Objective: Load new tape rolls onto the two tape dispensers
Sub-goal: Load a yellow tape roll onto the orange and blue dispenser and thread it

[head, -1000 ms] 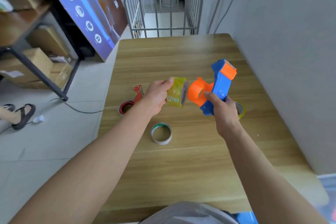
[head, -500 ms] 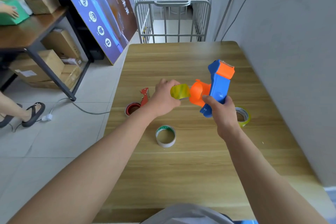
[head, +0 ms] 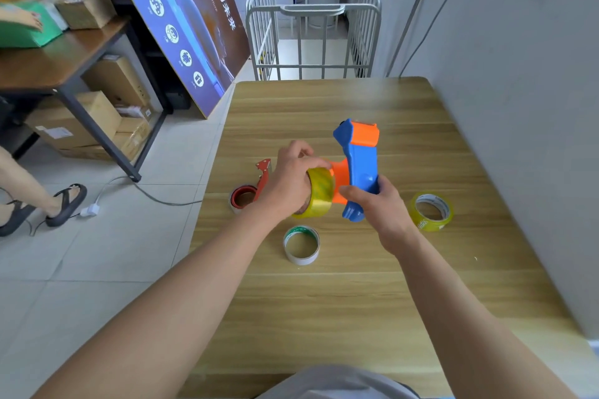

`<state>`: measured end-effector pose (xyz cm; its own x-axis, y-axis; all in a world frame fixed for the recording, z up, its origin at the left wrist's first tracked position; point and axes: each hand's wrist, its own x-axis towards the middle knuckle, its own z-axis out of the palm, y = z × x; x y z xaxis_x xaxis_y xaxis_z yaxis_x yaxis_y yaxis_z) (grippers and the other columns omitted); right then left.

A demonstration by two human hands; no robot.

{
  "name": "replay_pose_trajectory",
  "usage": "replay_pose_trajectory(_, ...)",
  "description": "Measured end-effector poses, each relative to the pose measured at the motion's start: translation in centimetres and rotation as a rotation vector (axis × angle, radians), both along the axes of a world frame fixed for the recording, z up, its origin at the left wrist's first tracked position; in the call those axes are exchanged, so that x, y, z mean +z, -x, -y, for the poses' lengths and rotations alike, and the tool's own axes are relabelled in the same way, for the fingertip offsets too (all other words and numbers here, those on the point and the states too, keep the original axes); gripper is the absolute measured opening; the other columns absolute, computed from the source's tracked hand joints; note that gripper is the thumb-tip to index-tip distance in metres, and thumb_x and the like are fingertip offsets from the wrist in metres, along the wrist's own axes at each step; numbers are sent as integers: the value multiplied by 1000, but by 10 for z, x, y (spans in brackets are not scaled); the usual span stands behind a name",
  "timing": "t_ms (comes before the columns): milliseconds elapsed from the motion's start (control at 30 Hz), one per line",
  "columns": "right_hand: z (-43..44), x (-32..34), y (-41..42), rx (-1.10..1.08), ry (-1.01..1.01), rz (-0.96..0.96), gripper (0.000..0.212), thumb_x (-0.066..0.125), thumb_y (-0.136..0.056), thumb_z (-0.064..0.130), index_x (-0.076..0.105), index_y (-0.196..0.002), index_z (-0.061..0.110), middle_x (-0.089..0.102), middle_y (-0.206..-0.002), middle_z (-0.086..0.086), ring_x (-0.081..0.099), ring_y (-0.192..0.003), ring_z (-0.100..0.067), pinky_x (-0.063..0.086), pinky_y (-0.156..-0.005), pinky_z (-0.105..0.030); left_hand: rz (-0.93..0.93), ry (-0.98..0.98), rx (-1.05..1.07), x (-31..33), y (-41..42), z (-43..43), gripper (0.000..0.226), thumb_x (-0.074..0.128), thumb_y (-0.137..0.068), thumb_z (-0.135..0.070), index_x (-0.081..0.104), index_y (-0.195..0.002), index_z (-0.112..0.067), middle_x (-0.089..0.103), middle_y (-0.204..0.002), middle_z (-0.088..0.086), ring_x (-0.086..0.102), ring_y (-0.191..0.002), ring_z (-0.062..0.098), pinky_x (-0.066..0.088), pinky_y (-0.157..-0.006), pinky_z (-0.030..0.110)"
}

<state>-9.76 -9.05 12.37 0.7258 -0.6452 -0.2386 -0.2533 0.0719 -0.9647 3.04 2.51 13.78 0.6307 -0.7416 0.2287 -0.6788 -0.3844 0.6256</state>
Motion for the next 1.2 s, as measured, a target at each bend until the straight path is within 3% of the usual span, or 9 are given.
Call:
replay_pose_trajectory(133, -4, -1, -3, 2, -25, 11, 31, 75, -75, 28, 56, -98, 20, 60, -87, 2, 58, -73, -11, 45, -61, -22, -61, 99, 91, -5, -2, -1, 46, 42, -83, 9, 64, -113, -18, 56, -109, 2, 47, -105, 13, 39, -93, 25)
replay_pose_trajectory(267, -5, -1, -5, 4, -55, 33, 31, 75, -75, 28, 56, -98, 21, 61, -90, 1, 59, -76, -13, 47, -65, -24, -123, 181, 212, -6, -4, -1, 30, 50, -80, 1, 62, -95, -22, 57, -95, -9, 54, -96, 14, 43, -82, 25)
replay_pose_trajectory(400, -5, 0, -7, -6, -69, 36, 33, 75, -75, 29, 57, -101, 19, 62, -92, -1, 59, -80, -15, 48, -69, -26, -169, 178, 340, -6, -10, 0, 16, 58, -79, -10, 65, -92, -18, 60, -94, -5, 57, -90, 17, 45, -77, 27)
replay_pose_trajectory(467, -5, 1, -8, -11, -79, 42, 32, 75, -75, 29, 56, -99, 20, 62, -91, 0, 59, -79, -14, 47, -67, -25, -211, 156, 386, -4, -12, 0, 9, 61, -78, -23, 65, -81, -16, 65, -81, 0, 59, -77, 21, 47, -66, 30)
replay_pose_trajectory(600, -5, 4, -9, -16, -91, 48, 32, 74, -76, 30, 56, -100, 21, 63, -95, -2, 59, -82, -15, 48, -71, -27, -325, 83, 460, -2, -10, 0, 39, 60, -75, -40, 44, -51, -14, 47, -48, 0, 43, -52, 28, 32, -44, 30)
replay_pose_trajectory(700, -4, 6, -10, -12, -98, 46, 30, 75, -76, 30, 56, -98, 23, 64, -98, -3, 60, -85, -16, 50, -75, -30, -488, 48, 481, 1, -9, 0, 45, 63, -73, -47, 63, -70, -3, 70, -72, 14, 66, -69, 34, 58, -57, 44)
replay_pose_trajectory(900, -4, 8, -10, -36, -97, 42, 37, 75, -75, 29, 56, -105, 18, 64, -102, -5, 60, -86, -18, 50, -79, -33, -900, 168, 484, -1, -11, 4, 39, 66, -77, -41, 62, -100, -10, 69, -102, 11, 66, -95, 27, 57, -77, 39)
replay_pose_trajectory(1033, -2, 10, -9, 12, -110, 24, 38, 75, -75, 30, 57, -106, 17, 66, -102, -6, 62, -88, -20, 52, -85, -38, -782, 287, 550, -2, -14, 2, 7, 69, -80, -20, 62, -79, -16, 70, -91, 10, 67, -91, 30, 57, -80, 43)
replay_pose_trajectory(1200, -2, 10, -9, 44, -72, 4, 29, 75, -75, 28, 58, -97, 21, 62, -89, 1, 59, -77, -14, 47, -67, -27, -552, 375, 548, 3, -15, 1, 12, 72, -76, -18, 65, -84, -23, 64, -77, -10, 61, -72, 6, 44, -58, 14)
